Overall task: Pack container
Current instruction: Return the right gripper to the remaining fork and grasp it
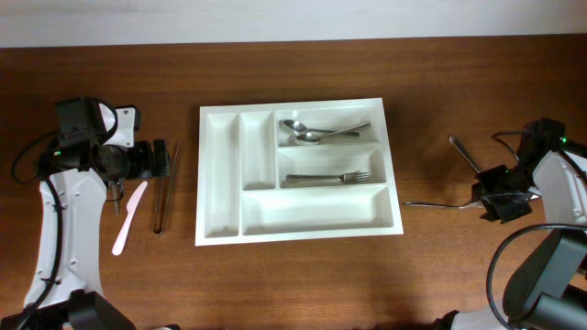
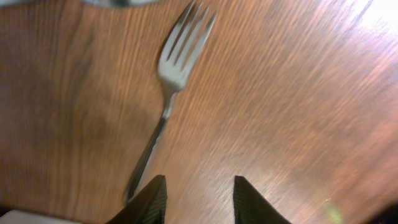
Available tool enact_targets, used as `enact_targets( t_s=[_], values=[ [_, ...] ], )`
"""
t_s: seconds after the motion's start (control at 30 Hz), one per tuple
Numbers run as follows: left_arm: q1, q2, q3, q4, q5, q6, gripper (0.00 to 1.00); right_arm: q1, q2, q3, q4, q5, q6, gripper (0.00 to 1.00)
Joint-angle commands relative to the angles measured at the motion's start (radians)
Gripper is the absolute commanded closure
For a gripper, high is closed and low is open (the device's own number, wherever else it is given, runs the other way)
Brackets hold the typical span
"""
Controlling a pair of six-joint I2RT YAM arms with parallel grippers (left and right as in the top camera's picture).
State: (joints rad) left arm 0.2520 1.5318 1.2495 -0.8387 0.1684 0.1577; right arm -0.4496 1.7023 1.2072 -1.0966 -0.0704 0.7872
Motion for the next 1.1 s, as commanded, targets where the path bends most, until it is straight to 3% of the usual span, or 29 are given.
enact_targets(
  t_s=[0.0, 0.53, 0.87, 1.07],
  values=[
    [0.006, 0.005, 0.021, 0.0, 0.0, 0.016, 0.01, -0.004, -0.016, 0.005, -0.003, 0.124, 0.042, 0.63],
    [0.006, 0.005, 0.021, 0.0, 0.0, 0.016, 0.01, -0.002, 0.024, -0.122, 0.126, 0.164, 0.222, 0.47],
    [0.006, 0.005, 0.021, 0.0, 0.0, 0.016, 0.01, -0.002, 0.083, -0.157, 0.309, 0.074, 0.247, 0.5],
    [0.006, 0.005, 0.021, 0.0, 0.0, 0.016, 0.01, -0.002, 0.137, -0.157, 0.34, 0.074, 0.247, 0.58]
  ],
)
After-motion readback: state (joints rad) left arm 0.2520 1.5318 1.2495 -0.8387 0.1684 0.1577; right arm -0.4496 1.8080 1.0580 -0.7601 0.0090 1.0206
